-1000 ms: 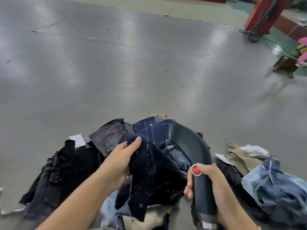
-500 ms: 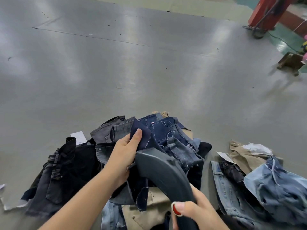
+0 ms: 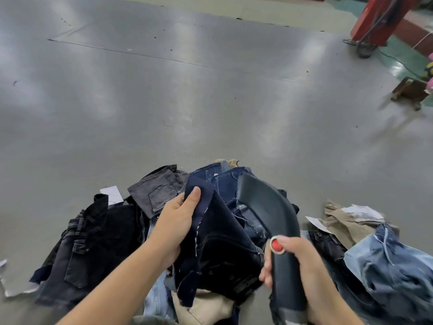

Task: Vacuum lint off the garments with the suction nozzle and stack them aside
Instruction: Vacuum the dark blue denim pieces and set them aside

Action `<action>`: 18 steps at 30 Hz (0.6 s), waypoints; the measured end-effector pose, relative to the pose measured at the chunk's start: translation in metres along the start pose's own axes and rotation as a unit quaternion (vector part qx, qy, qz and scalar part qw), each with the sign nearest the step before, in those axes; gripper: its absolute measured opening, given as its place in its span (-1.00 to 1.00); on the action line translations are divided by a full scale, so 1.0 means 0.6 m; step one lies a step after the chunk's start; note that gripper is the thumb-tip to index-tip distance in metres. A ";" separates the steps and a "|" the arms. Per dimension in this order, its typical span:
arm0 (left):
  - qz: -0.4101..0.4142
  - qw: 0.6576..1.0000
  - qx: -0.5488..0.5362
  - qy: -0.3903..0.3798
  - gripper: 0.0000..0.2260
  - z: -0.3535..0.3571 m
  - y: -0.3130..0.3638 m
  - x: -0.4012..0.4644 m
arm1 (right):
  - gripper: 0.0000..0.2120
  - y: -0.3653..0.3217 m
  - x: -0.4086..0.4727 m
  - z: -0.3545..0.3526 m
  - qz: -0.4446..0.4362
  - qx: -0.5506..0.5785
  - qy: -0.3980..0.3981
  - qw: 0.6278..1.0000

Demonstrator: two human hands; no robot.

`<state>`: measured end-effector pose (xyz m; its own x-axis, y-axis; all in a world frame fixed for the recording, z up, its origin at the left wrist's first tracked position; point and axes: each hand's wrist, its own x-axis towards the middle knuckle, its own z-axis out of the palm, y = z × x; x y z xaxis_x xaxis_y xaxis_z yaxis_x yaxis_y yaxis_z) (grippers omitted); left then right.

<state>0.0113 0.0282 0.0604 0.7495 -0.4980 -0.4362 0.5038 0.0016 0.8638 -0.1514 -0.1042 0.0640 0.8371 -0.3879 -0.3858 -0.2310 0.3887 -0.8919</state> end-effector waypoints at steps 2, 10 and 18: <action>-0.006 1.000 -0.026 0.002 -0.72 0.004 0.002 0.000 | -0.53 0.014 -0.013 0.009 0.027 -0.002 -0.041 0.999; -0.011 0.999 -0.045 -0.011 -0.74 0.007 -0.004 0.000 | -0.50 0.035 -0.025 0.020 0.005 -0.066 -0.122 0.990; 0.003 0.999 -0.032 0.011 -0.72 0.003 -0.008 0.005 | -0.67 0.006 -0.002 0.004 0.033 0.001 -0.058 0.998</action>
<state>0.0101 0.0252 0.0554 0.7616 -0.4787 -0.4368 0.5252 0.0612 0.8487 -0.1520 -0.1001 0.0619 0.8719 -0.2623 -0.4135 -0.2865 0.4116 -0.8652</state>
